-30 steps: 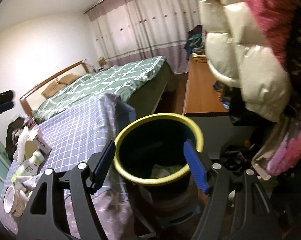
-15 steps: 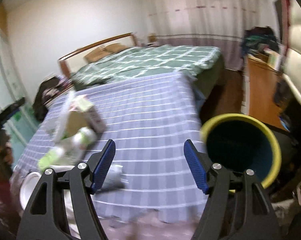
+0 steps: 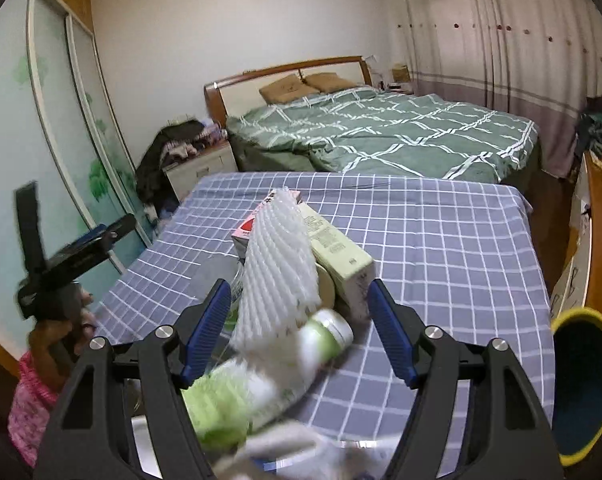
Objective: Collect trash
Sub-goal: 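Grasp the white foam fruit net with the right gripper and lift it, then carry the foam net over the yellow bin and open the right gripper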
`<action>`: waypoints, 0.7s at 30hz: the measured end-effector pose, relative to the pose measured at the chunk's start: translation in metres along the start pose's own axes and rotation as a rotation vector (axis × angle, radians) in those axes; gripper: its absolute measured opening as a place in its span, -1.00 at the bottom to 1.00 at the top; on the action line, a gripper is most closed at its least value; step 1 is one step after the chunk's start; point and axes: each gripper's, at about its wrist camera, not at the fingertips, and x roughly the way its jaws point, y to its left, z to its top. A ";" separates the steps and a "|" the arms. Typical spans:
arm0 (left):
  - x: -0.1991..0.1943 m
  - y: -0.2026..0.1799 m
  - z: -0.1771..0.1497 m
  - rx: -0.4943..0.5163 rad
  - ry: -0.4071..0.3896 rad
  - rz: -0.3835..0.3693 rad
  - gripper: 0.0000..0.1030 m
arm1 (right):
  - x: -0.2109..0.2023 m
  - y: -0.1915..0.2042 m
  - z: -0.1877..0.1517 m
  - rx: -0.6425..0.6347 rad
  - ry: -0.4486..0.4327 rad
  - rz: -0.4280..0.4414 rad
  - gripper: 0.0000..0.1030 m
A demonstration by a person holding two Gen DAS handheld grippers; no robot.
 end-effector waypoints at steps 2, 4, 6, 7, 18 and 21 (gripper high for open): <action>0.001 -0.003 -0.001 0.010 0.002 -0.006 0.88 | 0.010 0.000 0.005 0.001 0.016 -0.012 0.28; -0.002 -0.008 0.000 0.017 0.003 -0.009 0.88 | 0.019 -0.002 0.007 0.021 0.037 0.004 0.06; -0.002 -0.010 -0.001 0.022 0.006 -0.013 0.89 | 0.026 -0.006 0.008 0.044 0.069 0.022 -0.17; -0.003 -0.011 -0.001 0.022 0.007 -0.014 0.89 | 0.028 -0.006 0.007 0.050 0.082 0.028 -0.42; -0.002 -0.008 -0.004 0.005 0.020 -0.016 0.90 | -0.042 -0.011 0.014 0.095 -0.110 0.050 -0.78; -0.002 -0.009 -0.004 0.007 0.020 -0.016 0.90 | -0.065 -0.021 0.007 0.106 -0.166 -0.014 -0.78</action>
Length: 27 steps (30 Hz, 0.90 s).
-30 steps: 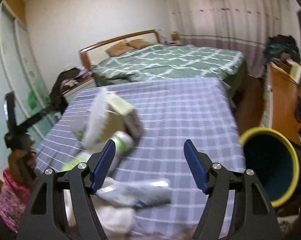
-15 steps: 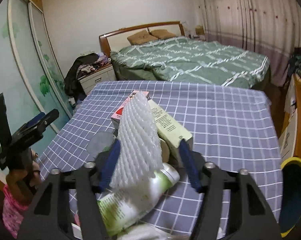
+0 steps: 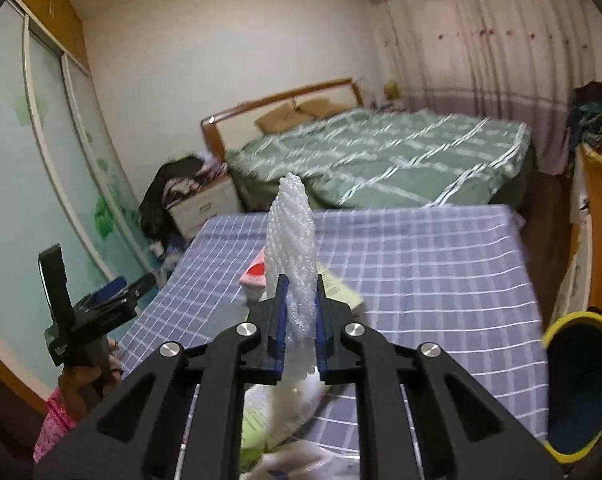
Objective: Collect trash
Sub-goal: 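Carry the foam net over the yellow bin and open the right gripper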
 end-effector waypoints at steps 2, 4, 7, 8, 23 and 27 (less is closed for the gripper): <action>0.000 0.000 0.001 0.000 0.001 0.000 0.90 | -0.014 -0.014 -0.003 0.014 -0.034 -0.071 -0.78; 0.000 0.000 0.001 -0.001 0.001 0.000 0.90 | -0.029 -0.032 -0.007 0.035 -0.067 -0.153 -0.78; 0.000 0.000 0.000 0.002 0.001 0.001 0.90 | -0.049 -0.070 -0.017 0.080 -0.085 -0.307 -0.76; -0.001 0.000 0.000 0.001 0.000 0.001 0.90 | -0.055 -0.084 -0.021 0.100 -0.085 -0.356 -0.76; 0.002 -0.002 -0.004 0.021 0.013 0.005 0.90 | -0.050 -0.208 -0.066 0.298 0.070 -0.684 -0.49; 0.001 -0.003 -0.002 0.028 0.013 0.001 0.90 | -0.052 -0.206 -0.072 0.316 0.062 -0.708 -0.19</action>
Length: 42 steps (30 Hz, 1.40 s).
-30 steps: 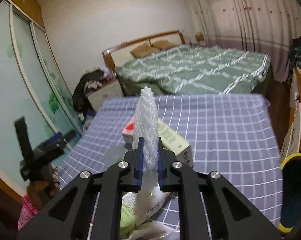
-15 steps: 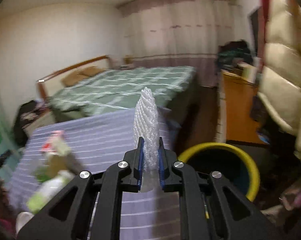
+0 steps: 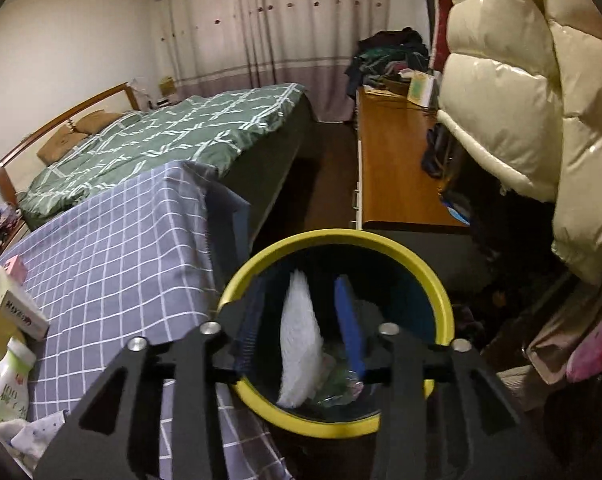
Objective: Collect trash
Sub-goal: 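Carry the foam net over the yellow bin and open the right gripper, then grasp the brown plastic tray rim with the left gripper and lift it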
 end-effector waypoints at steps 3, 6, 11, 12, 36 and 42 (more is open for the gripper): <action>-0.001 -0.001 0.001 0.008 0.000 -0.006 0.90 | -0.010 0.006 -0.002 -0.008 -0.019 0.032 -0.13; -0.004 -0.004 0.002 0.017 -0.007 -0.033 0.90 | -0.019 0.015 0.000 -0.030 -0.032 0.063 -0.08; -0.016 -0.016 0.004 0.051 -0.019 -0.069 0.90 | -0.027 0.018 -0.002 -0.040 -0.039 0.096 -0.07; -0.022 -0.018 0.004 0.058 -0.023 -0.081 0.90 | -0.029 0.015 -0.003 -0.037 -0.039 0.095 -0.07; -0.128 -0.042 -0.116 0.262 0.345 -0.382 0.90 | -0.040 -0.016 -0.013 0.035 -0.040 0.142 -0.03; -0.114 -0.049 -0.129 0.261 0.385 -0.408 0.90 | -0.041 -0.012 -0.013 0.029 -0.040 0.151 -0.01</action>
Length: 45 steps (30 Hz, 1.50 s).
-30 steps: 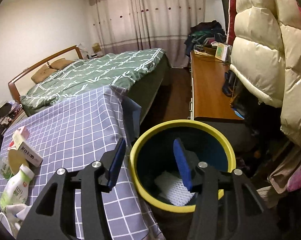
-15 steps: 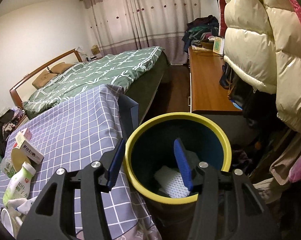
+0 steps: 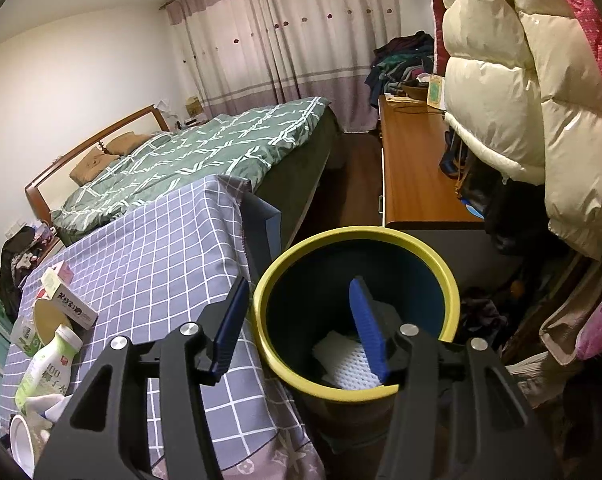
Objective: Collect trash
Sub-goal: 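Grasp the brown plastic tray rim with the left gripper and lift it, then carry the brown tray over the yellow bin and open the left gripper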
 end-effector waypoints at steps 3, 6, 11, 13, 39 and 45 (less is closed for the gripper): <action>0.010 -0.005 0.005 0.009 0.010 0.000 0.90 | 0.003 0.003 -0.002 -0.008 0.008 0.007 -0.01; 0.018 -0.004 0.011 -0.009 0.012 0.006 0.90 | 0.005 0.004 -0.003 -0.010 0.016 0.009 -0.01; 0.022 0.008 0.018 -0.080 0.003 0.016 0.87 | 0.009 0.004 -0.005 -0.008 0.027 0.013 -0.01; 0.025 0.012 0.019 -0.100 0.010 0.014 0.84 | 0.011 0.004 -0.006 -0.007 0.035 0.018 -0.01; 0.026 0.016 0.046 -0.115 -0.005 0.149 0.56 | 0.013 0.004 -0.010 -0.003 0.043 0.032 0.01; 0.008 0.002 0.071 -0.071 -0.034 0.148 0.56 | 0.003 -0.004 -0.009 -0.002 0.020 0.029 0.01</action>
